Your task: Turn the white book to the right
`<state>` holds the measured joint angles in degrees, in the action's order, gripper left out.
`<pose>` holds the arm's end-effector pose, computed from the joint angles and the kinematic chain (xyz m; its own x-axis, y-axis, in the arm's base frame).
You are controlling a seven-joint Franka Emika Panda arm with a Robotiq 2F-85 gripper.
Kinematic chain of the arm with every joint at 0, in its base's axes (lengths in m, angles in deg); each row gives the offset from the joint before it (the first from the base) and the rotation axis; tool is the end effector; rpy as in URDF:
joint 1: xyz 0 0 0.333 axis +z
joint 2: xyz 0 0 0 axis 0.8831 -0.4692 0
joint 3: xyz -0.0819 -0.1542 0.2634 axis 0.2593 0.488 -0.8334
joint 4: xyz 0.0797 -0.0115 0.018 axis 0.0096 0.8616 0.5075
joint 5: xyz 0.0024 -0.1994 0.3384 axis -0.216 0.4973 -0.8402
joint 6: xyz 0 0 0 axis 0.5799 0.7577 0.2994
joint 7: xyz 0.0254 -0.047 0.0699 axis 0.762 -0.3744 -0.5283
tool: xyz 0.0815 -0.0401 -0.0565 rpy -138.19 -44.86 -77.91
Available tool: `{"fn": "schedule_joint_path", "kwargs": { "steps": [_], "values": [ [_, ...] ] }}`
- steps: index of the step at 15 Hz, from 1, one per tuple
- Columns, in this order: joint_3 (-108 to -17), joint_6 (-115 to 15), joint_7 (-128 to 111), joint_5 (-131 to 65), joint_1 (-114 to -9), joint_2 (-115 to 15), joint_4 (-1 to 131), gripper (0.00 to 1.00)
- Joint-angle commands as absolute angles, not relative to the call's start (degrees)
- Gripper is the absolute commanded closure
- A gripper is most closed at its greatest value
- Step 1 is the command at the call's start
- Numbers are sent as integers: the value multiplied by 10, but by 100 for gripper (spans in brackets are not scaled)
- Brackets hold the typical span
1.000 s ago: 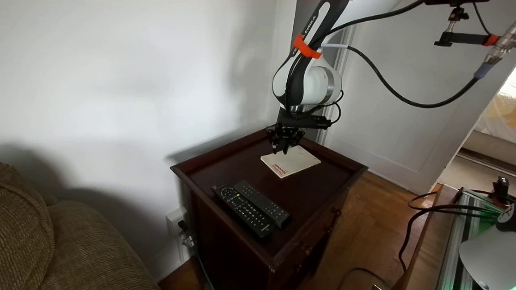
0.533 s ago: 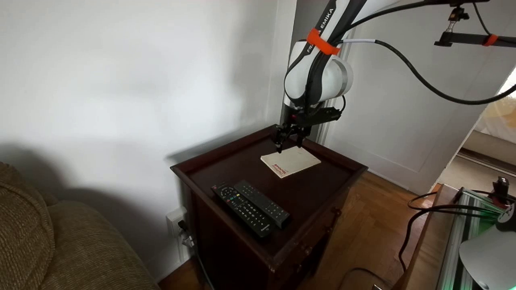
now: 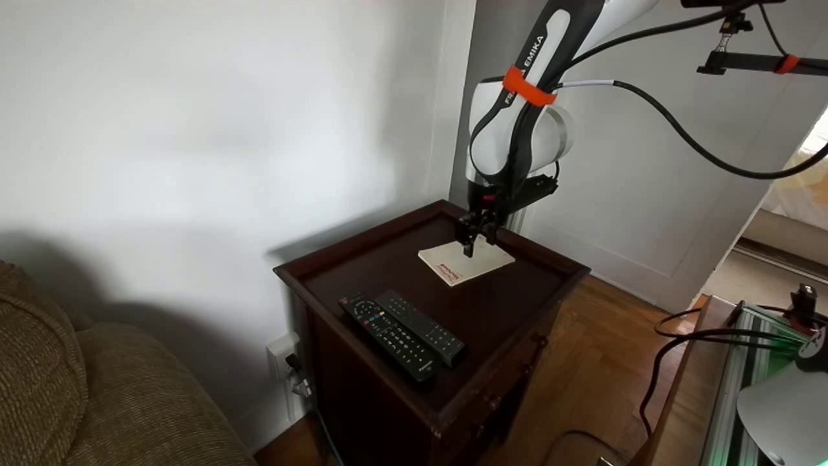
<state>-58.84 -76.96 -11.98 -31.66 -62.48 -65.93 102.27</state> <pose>0.5174 -0.0773 0.1100 0.9971 -0.0754 -0.0090 -0.0742 -0.9926 0.0959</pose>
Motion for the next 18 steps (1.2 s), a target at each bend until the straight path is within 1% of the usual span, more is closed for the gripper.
{"fn": "schedule_joint_path", "kwargs": {
  "steps": [1,4,7,13,18],
  "values": [
    [-608,-798,-154,-308,-643,-691,1012,56],
    [-598,-836,-166,-296,-635,-712,1002,78],
    [-610,-858,-178,-306,-651,-729,993,99],
    [-661,-832,-132,-386,-697,-743,984,100],
    [-668,-827,-54,-462,-692,-746,981,100]
  ]
}}
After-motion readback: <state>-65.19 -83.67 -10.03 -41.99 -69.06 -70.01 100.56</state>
